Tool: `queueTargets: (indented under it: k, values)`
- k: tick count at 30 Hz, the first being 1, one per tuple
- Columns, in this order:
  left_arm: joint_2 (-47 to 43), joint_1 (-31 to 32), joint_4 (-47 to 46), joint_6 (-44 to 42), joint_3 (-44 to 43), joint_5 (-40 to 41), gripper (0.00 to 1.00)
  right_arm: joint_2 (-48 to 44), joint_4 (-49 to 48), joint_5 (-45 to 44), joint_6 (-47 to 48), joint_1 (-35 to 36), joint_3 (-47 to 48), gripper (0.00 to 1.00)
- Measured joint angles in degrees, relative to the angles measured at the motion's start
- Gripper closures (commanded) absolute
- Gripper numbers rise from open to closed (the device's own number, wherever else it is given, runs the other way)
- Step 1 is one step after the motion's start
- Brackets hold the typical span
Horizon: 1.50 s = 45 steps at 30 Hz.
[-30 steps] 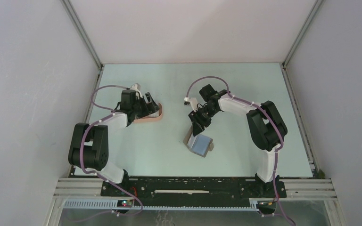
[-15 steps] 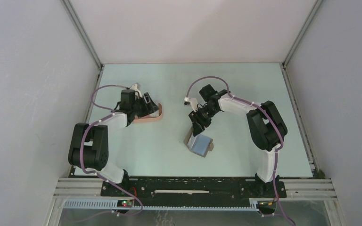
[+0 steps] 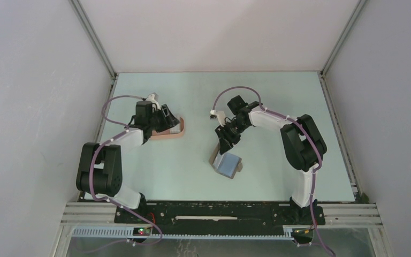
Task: Put the credit cards into the card holder
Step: Pick up the credit card from the storage box.
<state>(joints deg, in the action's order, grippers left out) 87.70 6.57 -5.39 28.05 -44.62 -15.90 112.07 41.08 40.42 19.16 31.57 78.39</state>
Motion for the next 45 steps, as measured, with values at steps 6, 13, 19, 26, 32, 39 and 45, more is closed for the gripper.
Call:
queueTargets:
  k: [6,13,19,26,32,39,45]
  values:
    - [-0.2,0.0,0.0,0.0,0.0,-0.5,0.47,0.0,0.1,0.2,0.0,-0.1,0.0,0.51]
    - [-0.5,-0.1,0.1,0.2,0.0,-0.9,0.54,0.0,0.1,0.4,0.0,-0.1,0.0,0.51]
    - [-1.0,-0.5,0.5,0.2,0.0,-0.8,0.65,0.0,0.1,0.5,0.0,-0.1,0.0,0.52]
    - [-1.1,-0.9,0.5,0.4,0.0,-0.9,0.77,0.0,0.4,0.6,0.0,-0.1,0.5,0.52]
    - [-1.1,-0.9,0.6,0.4,0.0,-1.3,0.79,0.0,0.4,0.6,0.0,-0.1,0.6,0.52]
    - [-1.2,-0.9,2.1,-0.5,0.0,-0.7,0.55,0.0,0.5,0.6,0.0,-0.1,0.7,0.52]
    - [-3.0,-1.0,3.4,-2.0,0.0,1.9,0.31,0.0,0.6,0.7,0.0,-0.1,0.7,0.52]
